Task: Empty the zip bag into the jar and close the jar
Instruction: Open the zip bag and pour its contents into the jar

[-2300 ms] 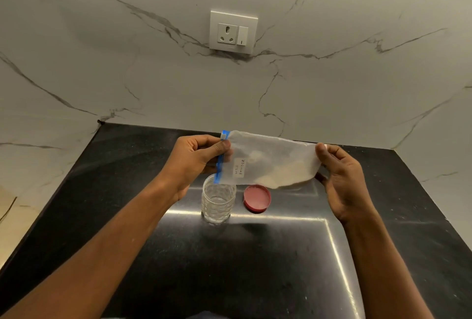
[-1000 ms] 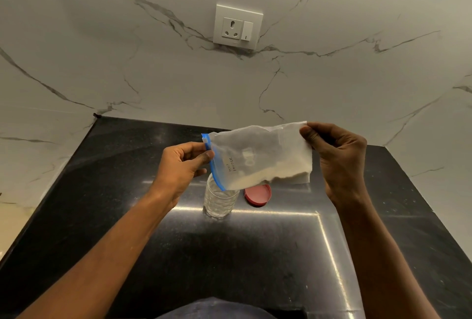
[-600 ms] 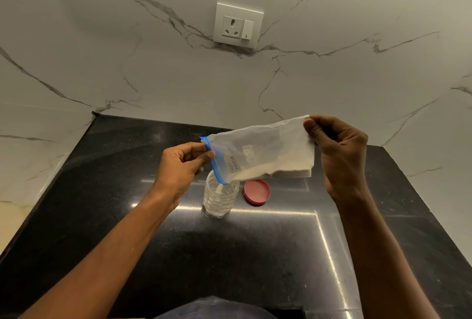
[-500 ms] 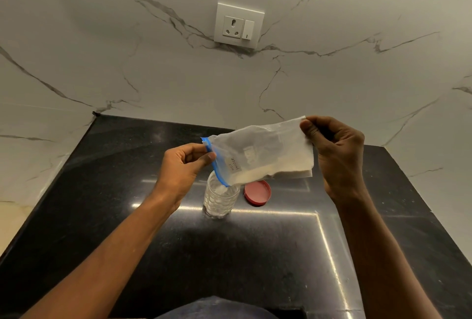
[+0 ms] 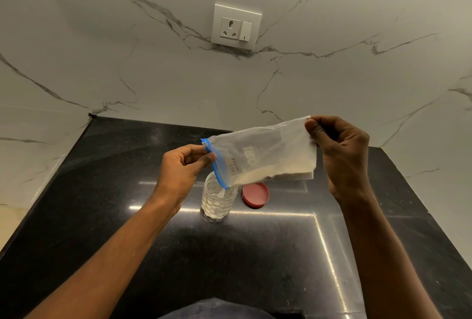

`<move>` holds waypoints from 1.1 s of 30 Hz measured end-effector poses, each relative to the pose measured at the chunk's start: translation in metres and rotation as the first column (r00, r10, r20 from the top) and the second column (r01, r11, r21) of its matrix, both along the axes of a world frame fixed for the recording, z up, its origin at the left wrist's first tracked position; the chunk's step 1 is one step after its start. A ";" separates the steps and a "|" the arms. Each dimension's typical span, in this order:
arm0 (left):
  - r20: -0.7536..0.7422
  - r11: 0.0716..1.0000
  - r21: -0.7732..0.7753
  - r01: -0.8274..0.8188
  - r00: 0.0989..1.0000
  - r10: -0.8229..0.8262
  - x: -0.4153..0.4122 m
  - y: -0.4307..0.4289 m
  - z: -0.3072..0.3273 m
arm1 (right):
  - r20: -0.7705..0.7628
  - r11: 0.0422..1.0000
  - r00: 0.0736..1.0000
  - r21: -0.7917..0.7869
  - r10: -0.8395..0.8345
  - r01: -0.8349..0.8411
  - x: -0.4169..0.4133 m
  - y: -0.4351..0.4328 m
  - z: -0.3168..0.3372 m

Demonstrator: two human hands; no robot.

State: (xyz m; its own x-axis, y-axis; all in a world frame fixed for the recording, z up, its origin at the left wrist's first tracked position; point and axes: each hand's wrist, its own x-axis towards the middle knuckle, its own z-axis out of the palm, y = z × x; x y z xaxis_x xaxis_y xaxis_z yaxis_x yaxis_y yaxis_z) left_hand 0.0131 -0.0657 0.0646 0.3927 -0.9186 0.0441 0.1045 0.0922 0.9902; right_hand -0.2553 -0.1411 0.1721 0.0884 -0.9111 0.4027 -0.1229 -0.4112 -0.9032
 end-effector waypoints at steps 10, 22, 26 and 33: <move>-0.031 0.999 -0.020 -0.040 0.999 0.039 0.000 0.001 0.000 | 0.015 0.997 0.999 -0.060 0.039 -0.038 0.004 -0.003 0.010; -0.066 0.999 -0.019 -0.039 0.997 0.038 -0.002 0.004 0.002 | -0.016 0.999 0.999 0.008 0.036 -0.035 0.010 -0.005 0.010; -0.073 0.999 -0.018 -0.039 0.997 0.038 -0.003 0.004 0.003 | -0.128 0.999 0.992 -0.028 0.014 -0.017 0.013 -0.009 0.005; -0.060 0.999 0.002 -0.052 0.997 0.052 -0.002 0.005 -0.002 | -0.115 0.979 0.993 -0.202 0.008 -0.032 0.012 -0.005 0.007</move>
State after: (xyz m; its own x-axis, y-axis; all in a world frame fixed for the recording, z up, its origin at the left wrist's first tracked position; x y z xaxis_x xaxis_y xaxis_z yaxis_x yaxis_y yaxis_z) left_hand 0.0108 -0.0605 0.0630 0.4421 -0.8968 0.0185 0.1589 0.0986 0.9824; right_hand -0.2432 -0.1463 0.1786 0.1614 -0.8086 0.5658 -0.2093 -0.5883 -0.7811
